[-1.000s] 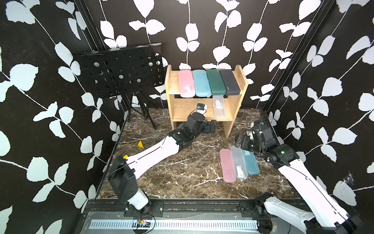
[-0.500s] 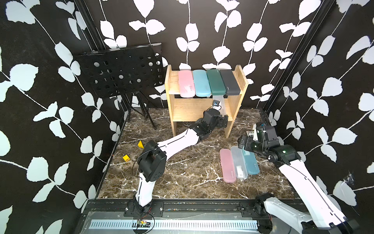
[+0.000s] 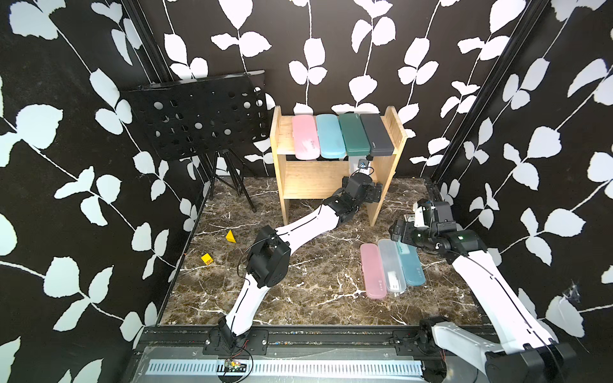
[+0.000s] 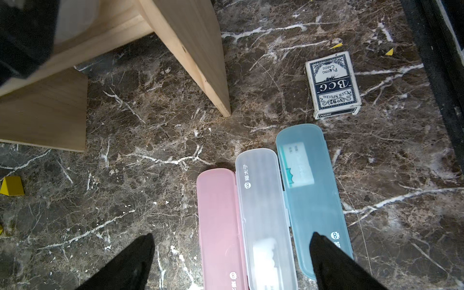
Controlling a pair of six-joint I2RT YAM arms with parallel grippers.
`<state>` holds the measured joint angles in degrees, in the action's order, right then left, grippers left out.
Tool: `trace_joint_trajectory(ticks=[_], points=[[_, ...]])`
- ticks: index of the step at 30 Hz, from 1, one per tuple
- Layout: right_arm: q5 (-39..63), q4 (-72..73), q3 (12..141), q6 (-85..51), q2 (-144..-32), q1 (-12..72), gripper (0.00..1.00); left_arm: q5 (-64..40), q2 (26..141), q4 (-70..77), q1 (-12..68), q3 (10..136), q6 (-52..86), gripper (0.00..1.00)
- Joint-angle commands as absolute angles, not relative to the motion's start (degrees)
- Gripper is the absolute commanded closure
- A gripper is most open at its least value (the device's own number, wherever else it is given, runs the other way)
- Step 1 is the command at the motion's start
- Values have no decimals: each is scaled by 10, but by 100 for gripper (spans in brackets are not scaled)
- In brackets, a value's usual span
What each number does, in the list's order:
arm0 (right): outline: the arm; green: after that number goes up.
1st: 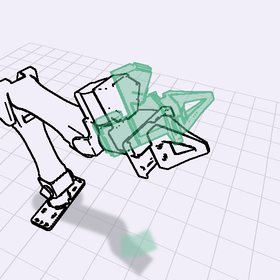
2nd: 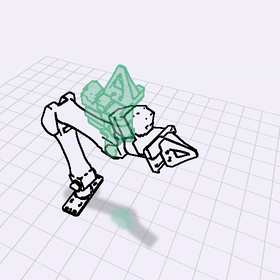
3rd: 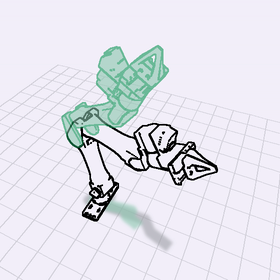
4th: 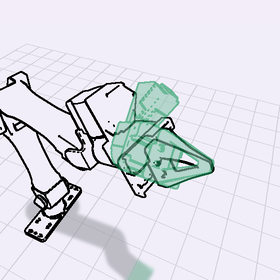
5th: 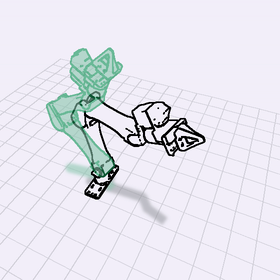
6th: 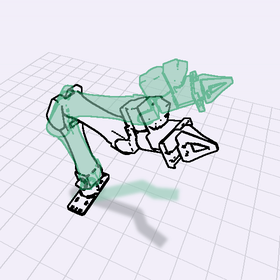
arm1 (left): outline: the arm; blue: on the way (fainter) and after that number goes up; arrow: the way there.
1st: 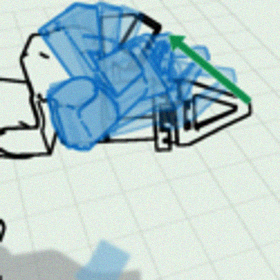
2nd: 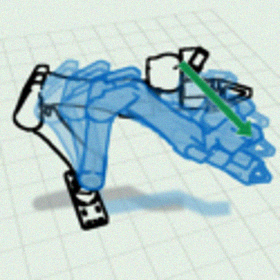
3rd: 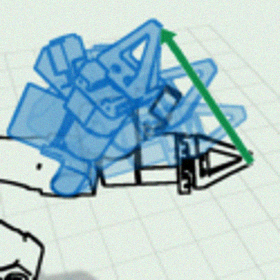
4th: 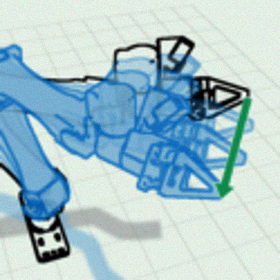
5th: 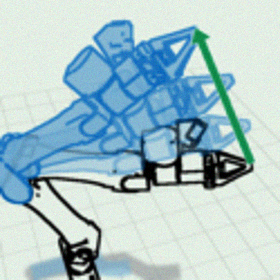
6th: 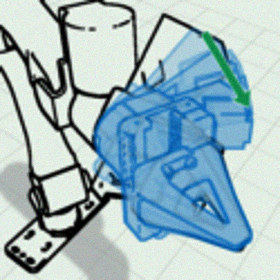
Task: Remove the pencil cases from the shelf
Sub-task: Pick up the pencil case from the shelf.
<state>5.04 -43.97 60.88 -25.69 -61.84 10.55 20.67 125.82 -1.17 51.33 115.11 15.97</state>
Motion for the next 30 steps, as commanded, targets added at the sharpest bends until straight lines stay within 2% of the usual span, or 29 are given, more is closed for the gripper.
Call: trace_joint_trajectory(ticks=[1, 10, 17, 24, 30], points=[[73, -426, 588, -241, -620, 95, 0, 228, 1262, -51, 514, 1176, 148, 1], [94, -425, 573, -241, -619, 87, 0, 267, 1262, -108, 515, 1178, 141, 2], [96, -424, 572, -246, -616, 85, 1, 271, 1255, -146, 515, 1174, 156, 13], [96, -427, 569, -247, -614, 85, 1, 280, 1243, -146, 514, 1157, 151, 30], [94, -431, 562, -251, -599, 86, 1, 260, 1208, -102, 514, 1102, 144, 36]])
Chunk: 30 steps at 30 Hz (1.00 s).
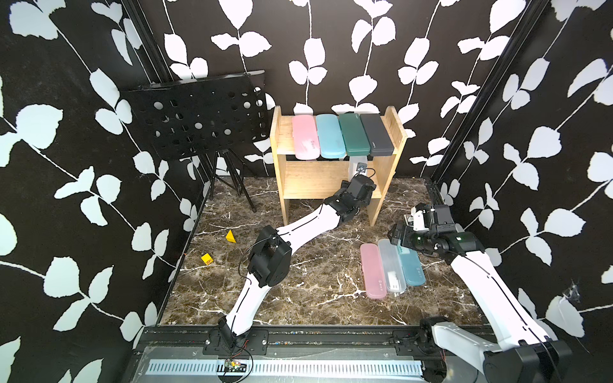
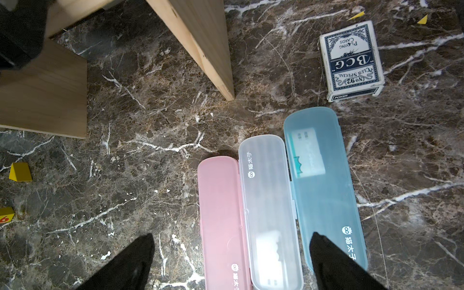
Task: Remove the pencil cases from the shelf
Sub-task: Pick up the pencil case from the shelf.
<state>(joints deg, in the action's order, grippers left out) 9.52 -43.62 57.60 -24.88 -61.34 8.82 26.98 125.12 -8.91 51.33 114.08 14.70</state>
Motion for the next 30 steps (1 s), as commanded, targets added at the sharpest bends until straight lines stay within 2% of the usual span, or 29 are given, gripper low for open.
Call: trace_joint_trajectory(ticks=[1, 6, 9, 11, 15, 21, 25, 30], points=[[95, -432, 560, -253, -597, 86, 1, 256, 1195, -86, 514, 1080, 142, 38], [99, -433, 558, -261, -585, 87, 1, 236, 1122, -24, 514, 963, 134, 39], [110, -427, 559, -272, -579, 87, 1, 228, 1073, 15, 514, 883, 135, 44], [116, -423, 560, -279, -576, 88, 0, 236, 1045, 23, 514, 846, 139, 44], [127, -415, 561, -293, -572, 92, 1, 248, 1011, 28, 514, 804, 141, 31], [126, -414, 558, -301, -568, 98, 1, 248, 1008, 17, 514, 820, 134, 11], [120, -417, 558, -300, -565, 98, 1, 248, 1016, 7, 513, 852, 131, 3], [116, -419, 559, -295, -568, 98, 1, 231, 1028, -1, 507, 889, 138, 1]])
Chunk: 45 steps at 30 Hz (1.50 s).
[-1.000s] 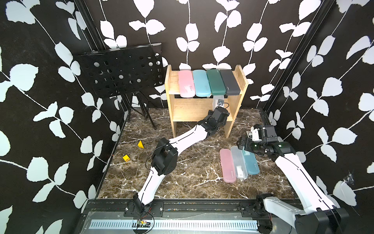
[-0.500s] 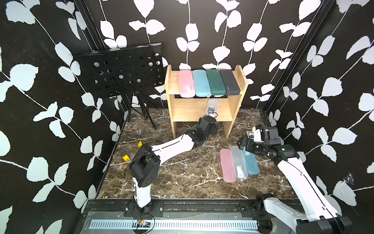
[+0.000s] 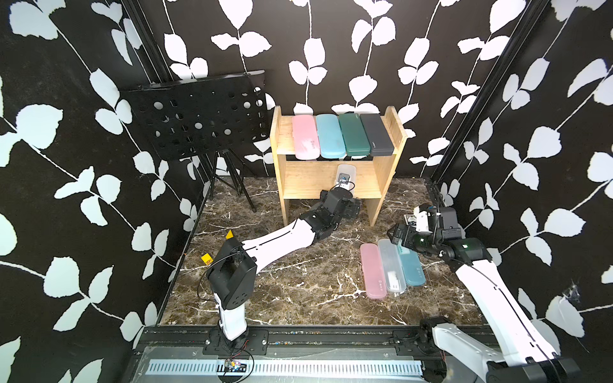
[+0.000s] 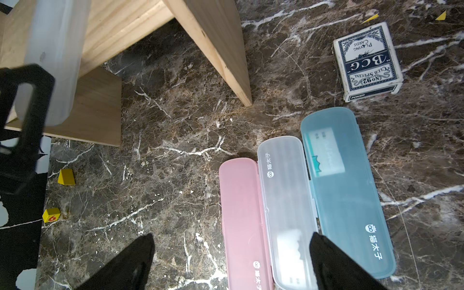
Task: Remove the pencil cases from the shelf
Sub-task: Pick up the pencil case from the shelf.
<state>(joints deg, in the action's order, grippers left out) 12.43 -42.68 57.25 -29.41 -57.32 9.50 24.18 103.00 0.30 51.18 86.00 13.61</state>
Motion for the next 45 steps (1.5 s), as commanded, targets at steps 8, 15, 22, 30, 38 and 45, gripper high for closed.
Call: trace_joint_trajectory(ticks=[8, 15, 22, 30, 38, 45], points=[[114, -419, 566, -287, -581, 98, 0, 213, 1079, -87, 488, 982, 151, 1], [110, -425, 573, -279, -589, 98, 1, 190, 1112, -140, 476, 1027, 163, 1], [108, -429, 572, -276, -590, 98, 1, 179, 1122, -163, 472, 1036, 168, 5], [108, -430, 570, -280, -585, 98, 1, 194, 1103, -161, 471, 1006, 176, 41], [106, -430, 571, -285, -573, 98, 1, 205, 1053, -153, 471, 953, 176, 39], [114, -432, 575, -292, -560, 99, 0, 223, 919, -128, 484, 809, 191, 37]])
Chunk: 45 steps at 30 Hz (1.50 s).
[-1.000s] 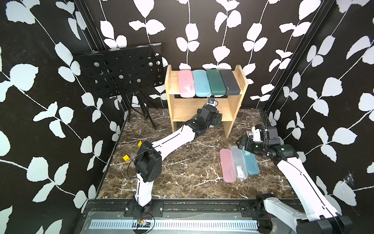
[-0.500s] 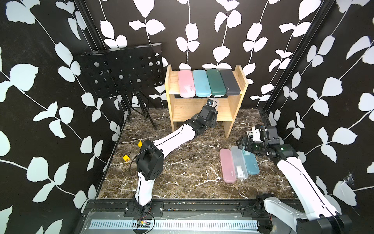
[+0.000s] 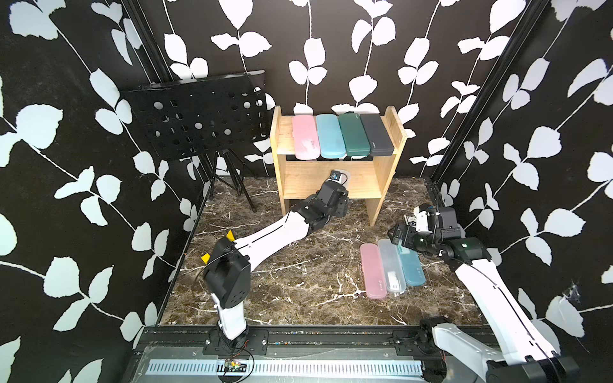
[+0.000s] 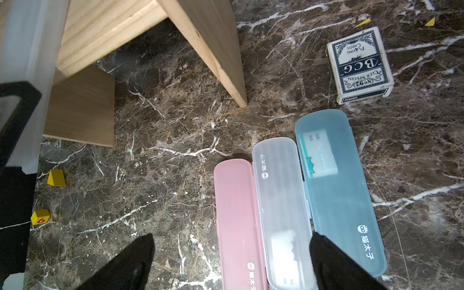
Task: Remove the pencil cases from the shelf
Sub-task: Pick up the pencil case from the shelf, then place the pencil case at the center of the board.
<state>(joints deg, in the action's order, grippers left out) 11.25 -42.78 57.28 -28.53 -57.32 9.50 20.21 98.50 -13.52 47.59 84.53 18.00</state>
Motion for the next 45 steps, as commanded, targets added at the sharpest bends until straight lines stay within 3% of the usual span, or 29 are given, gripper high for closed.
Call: trace_joint_trajectory(ticks=[1, 9, 16, 27, 37, 45], points=[[113, -433, 575, -292, -558, 99, 1, 228, 894, -128, 489, 784, 194, 37], [106, -430, 555, -313, -528, 124, 1, 282, 662, -96, 553, 529, 226, 32], [74, -424, 541, -332, -531, 176, 0, 285, 528, -157, 589, 382, 364, 31], [42, -412, 516, -357, -529, 226, 1, 204, 657, -124, 589, 351, 504, 28], [46, -406, 477, -360, -521, 229, 1, 135, 801, -84, 589, 409, 519, 16], [46, -390, 459, -378, -515, 260, 1, 175, 784, -145, 588, 432, 496, 5]])
